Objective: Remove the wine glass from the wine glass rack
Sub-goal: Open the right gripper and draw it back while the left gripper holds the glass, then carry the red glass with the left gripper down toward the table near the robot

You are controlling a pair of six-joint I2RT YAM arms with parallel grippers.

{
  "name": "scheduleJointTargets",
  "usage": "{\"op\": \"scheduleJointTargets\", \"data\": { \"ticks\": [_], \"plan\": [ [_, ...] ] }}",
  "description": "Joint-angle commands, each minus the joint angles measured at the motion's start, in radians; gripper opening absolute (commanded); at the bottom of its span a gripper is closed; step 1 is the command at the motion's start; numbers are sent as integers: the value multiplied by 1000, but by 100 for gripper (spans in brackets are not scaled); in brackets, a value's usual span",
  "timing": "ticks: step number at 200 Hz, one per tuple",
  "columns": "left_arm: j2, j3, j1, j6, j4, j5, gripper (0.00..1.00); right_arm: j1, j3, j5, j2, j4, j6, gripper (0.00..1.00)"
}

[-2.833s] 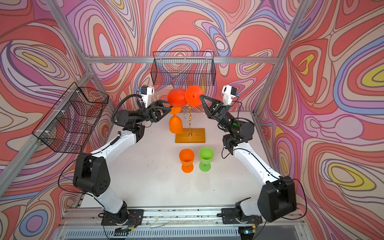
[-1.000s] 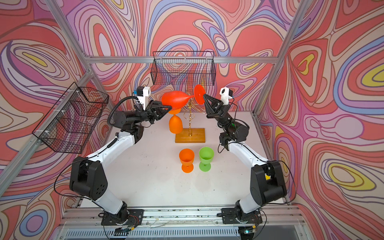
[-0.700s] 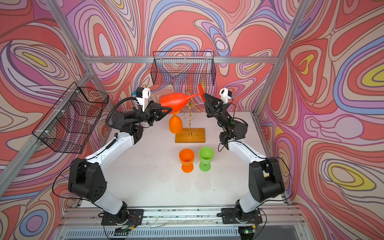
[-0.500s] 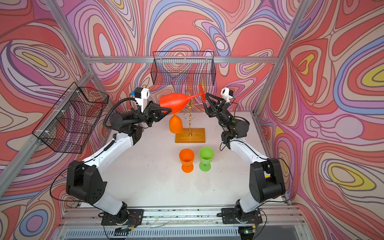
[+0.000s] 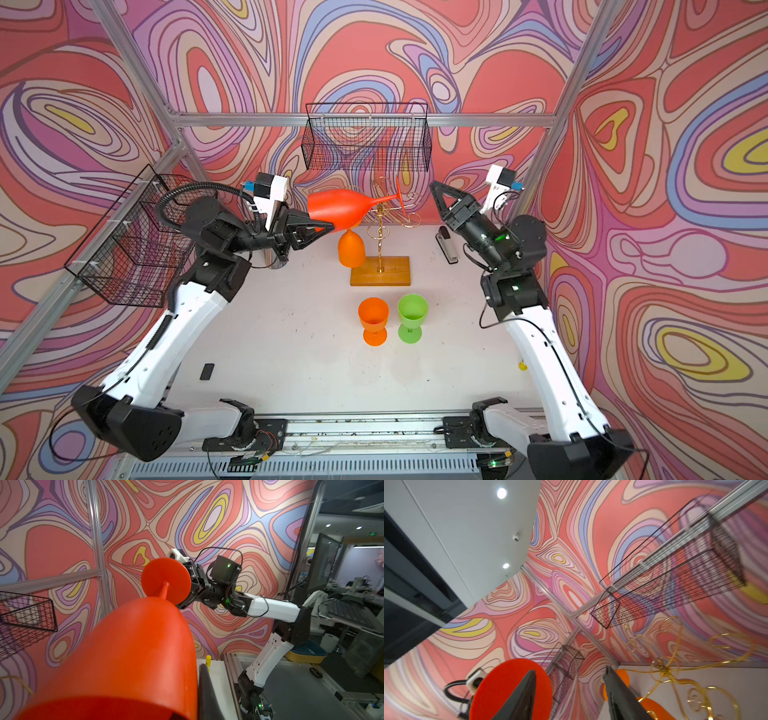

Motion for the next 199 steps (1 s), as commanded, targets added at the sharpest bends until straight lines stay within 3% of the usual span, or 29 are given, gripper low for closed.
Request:
{"op": "scheduleJointTargets", "data": {
  "ticks": [1, 34, 102, 129, 199],
  "plan": [
    [-42, 114, -27, 381, -605, -139, 0, 0, 6, 182, -21, -325, -242, 56],
    [-64, 226, -164, 573, -998, -480, 0, 0, -33, 254, -53, -370, -279, 56],
    [-113, 186, -311, 529, -1291, -907, 0, 0, -55, 302, -45, -405, -300, 56],
    [-142, 136, -334, 496, -1365, -996, 0, 0, -54, 327, -50, -422, -314, 56],
    [-171, 69, -335, 465, -1466, -1031, 0, 0, -59, 327, -30, -427, -311, 55]
  ]
}}
